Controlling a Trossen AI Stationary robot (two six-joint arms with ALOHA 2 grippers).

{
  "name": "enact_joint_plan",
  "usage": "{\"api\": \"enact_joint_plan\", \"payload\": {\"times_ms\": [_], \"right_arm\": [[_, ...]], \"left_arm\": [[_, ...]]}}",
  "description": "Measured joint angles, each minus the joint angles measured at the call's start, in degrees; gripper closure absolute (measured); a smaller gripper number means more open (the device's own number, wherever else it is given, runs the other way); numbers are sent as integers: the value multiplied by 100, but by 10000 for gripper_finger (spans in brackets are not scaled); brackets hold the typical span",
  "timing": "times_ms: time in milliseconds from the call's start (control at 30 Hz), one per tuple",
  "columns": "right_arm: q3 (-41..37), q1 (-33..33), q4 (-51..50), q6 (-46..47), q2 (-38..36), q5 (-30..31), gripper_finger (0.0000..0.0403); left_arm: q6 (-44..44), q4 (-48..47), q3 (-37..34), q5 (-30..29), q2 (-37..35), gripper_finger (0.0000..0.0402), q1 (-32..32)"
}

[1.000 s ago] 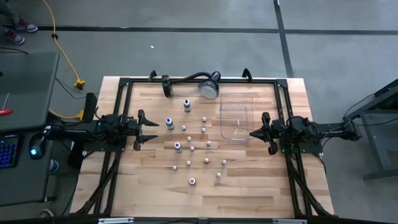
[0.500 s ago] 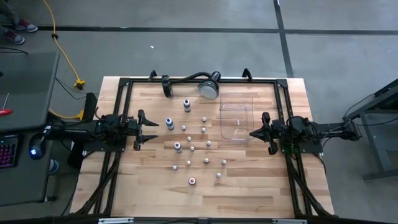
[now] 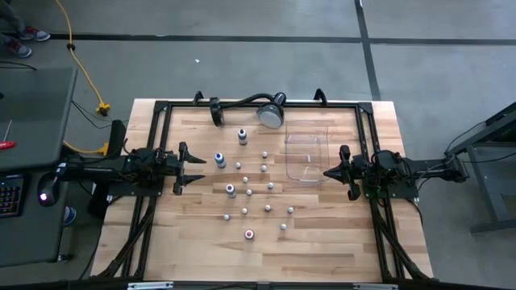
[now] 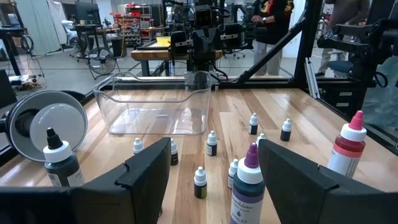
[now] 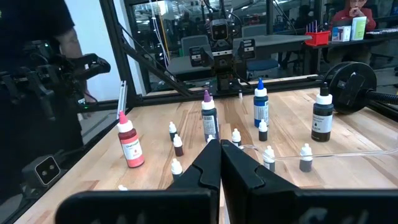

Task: Pick & Place food coloring

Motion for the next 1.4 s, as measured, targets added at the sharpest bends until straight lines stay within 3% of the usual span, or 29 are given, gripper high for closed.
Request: {"api": "enact_joint_plan", "payload": {"times_ms": [1400], "right_arm": [[1, 0, -6, 27, 0, 159, 402]], "left_arm": [[0, 0, 1, 0, 0, 163, 0]]}}
